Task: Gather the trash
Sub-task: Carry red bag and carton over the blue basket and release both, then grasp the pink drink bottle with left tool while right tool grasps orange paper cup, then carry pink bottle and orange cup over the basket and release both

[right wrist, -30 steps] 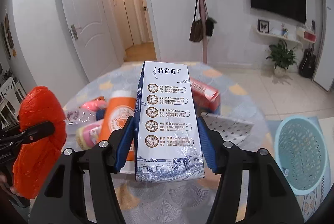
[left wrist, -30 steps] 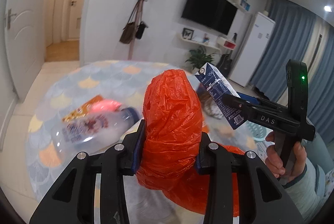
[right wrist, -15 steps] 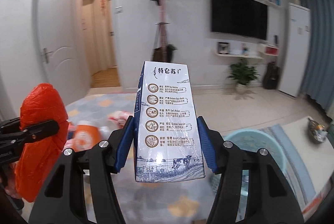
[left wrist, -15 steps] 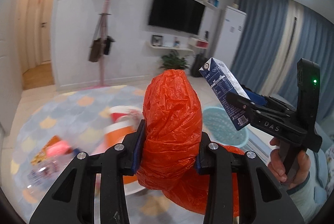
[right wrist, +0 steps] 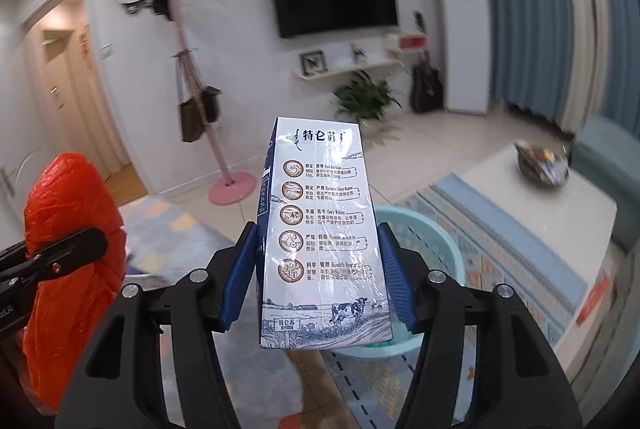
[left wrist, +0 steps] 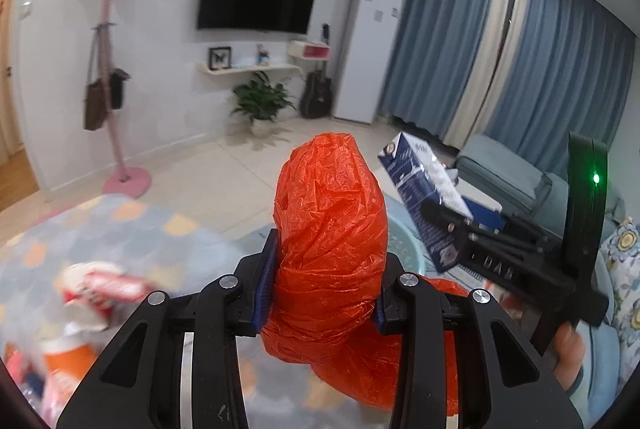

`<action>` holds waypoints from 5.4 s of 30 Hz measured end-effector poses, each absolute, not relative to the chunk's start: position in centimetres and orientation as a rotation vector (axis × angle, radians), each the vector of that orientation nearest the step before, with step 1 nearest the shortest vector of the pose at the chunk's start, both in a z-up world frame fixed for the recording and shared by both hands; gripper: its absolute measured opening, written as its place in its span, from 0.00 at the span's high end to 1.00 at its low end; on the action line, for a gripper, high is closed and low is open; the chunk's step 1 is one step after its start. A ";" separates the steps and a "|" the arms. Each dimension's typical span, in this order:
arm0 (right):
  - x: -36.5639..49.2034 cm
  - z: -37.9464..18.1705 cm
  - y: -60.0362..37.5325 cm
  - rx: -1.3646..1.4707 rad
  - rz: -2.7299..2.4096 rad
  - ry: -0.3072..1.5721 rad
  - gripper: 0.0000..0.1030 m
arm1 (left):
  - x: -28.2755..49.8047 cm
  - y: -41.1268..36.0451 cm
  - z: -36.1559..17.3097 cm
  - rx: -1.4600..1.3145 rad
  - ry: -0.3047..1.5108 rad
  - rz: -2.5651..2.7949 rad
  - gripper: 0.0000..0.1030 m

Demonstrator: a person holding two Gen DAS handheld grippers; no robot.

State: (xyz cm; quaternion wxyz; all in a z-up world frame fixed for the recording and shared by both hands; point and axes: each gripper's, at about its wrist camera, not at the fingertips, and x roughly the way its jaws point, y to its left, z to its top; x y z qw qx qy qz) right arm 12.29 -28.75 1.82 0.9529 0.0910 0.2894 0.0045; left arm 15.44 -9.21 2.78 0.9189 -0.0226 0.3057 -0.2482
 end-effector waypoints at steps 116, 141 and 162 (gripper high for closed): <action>8.8 -2.9 -4.0 -0.009 0.483 0.870 0.49 | 12.7 12.3 -8.5 -0.269 1.003 -0.206 0.55; 7.8 5.7 -16.2 0.120 0.232 0.583 0.49 | 8.6 4.6 2.2 -0.329 0.668 -0.510 0.55; 16.8 -3.0 -34.9 0.326 -0.239 0.720 0.49 | 21.8 -16.4 -3.2 -0.236 0.862 -0.645 0.55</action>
